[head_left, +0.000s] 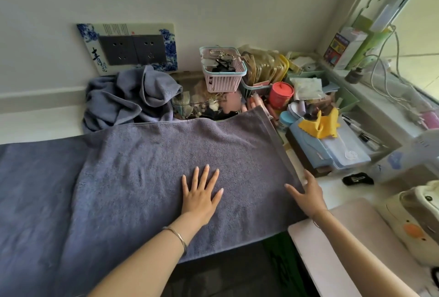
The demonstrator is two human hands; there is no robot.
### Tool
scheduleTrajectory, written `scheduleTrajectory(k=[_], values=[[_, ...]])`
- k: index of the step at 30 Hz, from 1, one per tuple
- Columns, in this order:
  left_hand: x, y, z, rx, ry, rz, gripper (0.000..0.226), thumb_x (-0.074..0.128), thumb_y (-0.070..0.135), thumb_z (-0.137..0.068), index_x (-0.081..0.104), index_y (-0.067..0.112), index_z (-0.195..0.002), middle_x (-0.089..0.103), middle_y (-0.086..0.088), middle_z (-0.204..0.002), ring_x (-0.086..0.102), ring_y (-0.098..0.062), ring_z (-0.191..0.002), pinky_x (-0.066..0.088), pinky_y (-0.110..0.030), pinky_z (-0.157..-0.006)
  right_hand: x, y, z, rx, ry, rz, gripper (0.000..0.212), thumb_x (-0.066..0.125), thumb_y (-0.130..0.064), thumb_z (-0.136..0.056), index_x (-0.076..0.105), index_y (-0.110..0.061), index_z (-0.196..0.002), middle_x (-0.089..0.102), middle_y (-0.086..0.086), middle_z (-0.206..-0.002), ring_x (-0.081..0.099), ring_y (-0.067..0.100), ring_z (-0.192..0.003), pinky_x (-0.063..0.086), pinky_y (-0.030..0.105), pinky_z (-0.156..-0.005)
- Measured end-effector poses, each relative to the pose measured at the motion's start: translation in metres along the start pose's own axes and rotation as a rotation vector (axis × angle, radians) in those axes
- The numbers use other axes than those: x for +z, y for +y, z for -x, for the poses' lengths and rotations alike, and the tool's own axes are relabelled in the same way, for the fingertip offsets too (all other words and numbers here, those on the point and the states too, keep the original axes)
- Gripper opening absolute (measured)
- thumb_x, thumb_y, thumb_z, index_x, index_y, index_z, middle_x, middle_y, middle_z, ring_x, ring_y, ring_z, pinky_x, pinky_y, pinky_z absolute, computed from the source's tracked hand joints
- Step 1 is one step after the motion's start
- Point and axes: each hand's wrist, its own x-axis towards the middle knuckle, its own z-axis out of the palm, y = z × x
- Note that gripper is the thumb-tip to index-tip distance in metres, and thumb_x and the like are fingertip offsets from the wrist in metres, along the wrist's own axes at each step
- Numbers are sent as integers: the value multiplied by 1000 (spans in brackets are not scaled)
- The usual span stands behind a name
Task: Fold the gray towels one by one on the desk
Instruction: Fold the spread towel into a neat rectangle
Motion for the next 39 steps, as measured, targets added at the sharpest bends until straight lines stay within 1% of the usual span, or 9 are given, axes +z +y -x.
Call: scheduleTrajectory(k=[12, 16, 21, 25, 27, 30, 32, 35, 39], values=[[-23, 2, 0, -10, -26, 305, 53, 20, 47, -101, 19, 25, -150, 14, 4, -159, 5, -18, -146, 3, -42, -119, -24, -38, -26, 182, -254, -247, 33, 60, -15, -90, 60, -5, -122, 66, 14, -110, 62, 30, -97, 50, 40, -91], [-39, -1, 8, -23, 28, 499, 49, 24, 42, -102, 31, 22, -146, 38, 1, -149, 30, -19, -138, 22, -32, -112, -26, -76, -11, 119, -481, -403, 35, 52, -11, -95, 55, -20, -130, 67, 10, -115, 60, 35, -112, 45, 50, -101], [-80, -1, 13, -209, -174, 1459, 45, 25, 43, -101, 41, 20, -136, 55, -7, -131, 61, -20, -93, 51, -37, -82, -3, -147, 33, -20, -734, -675, 32, 45, -3, -96, 59, -29, -107, 73, -1, -89, 71, 11, -75, 55, 21, -60], [-119, -47, 19, -203, -251, 1784, 52, 30, 59, -95, 56, 25, -124, 64, -5, -121, 63, -24, -103, 54, -38, -81, 62, -202, 70, -212, -946, -591, 39, 50, -4, -94, 51, -19, -131, 68, 11, -111, 67, 23, -101, 50, 38, -92], [-134, -88, 29, -226, -182, 1718, 41, 44, 55, -92, 63, 25, -112, 68, -2, -113, 64, -19, -102, 52, -37, -86, 101, -230, 90, -300, -1067, -460, 55, 60, -17, -89, 42, -31, -139, 60, 21, -124, 60, 34, -112, 40, 44, -95], [-134, -155, 55, -324, 63, 1593, 13, 57, 28, -93, 66, 19, -96, 68, -8, -106, 65, -18, -90, 52, -36, -85, 137, -262, 122, -344, -1151, -349, 50, 53, -13, -95, 39, -28, -141, 62, 15, -96, 63, 9, -72, 50, 21, -67], [-133, -193, 74, -368, 217, 1609, 15, 56, 23, -94, 68, 15, -98, 69, -9, -105, 65, -20, -95, 50, -38, -93, 147, -272, 135, -360, -1213, -352, 40, 50, -12, -96, 50, -27, -133, 63, 6, -90, 64, 13, -77, 54, 25, -72], [-135, -262, 105, -511, 423, 1553, 22, 56, 26, -94, 64, 13, -110, 66, -2, -102, 60, -15, -96, 44, -28, -89, 160, -280, 135, -300, -1059, -458, 27, 49, -11, -97, 60, -20, -120, 64, 7, -92, 64, 19, -83, 55, 29, -77], [-106, -334, 135, -792, 380, 1442, 27, 61, 33, -91, 63, 9, -102, 65, -10, -101, 60, -25, -97, 47, -33, -87, 186, -256, 110, -254, -447, -216, 21, 55, -7, -93, 58, -10, -114, 58, 15, -104, 56, 17, -75, 46, 14, -60]])
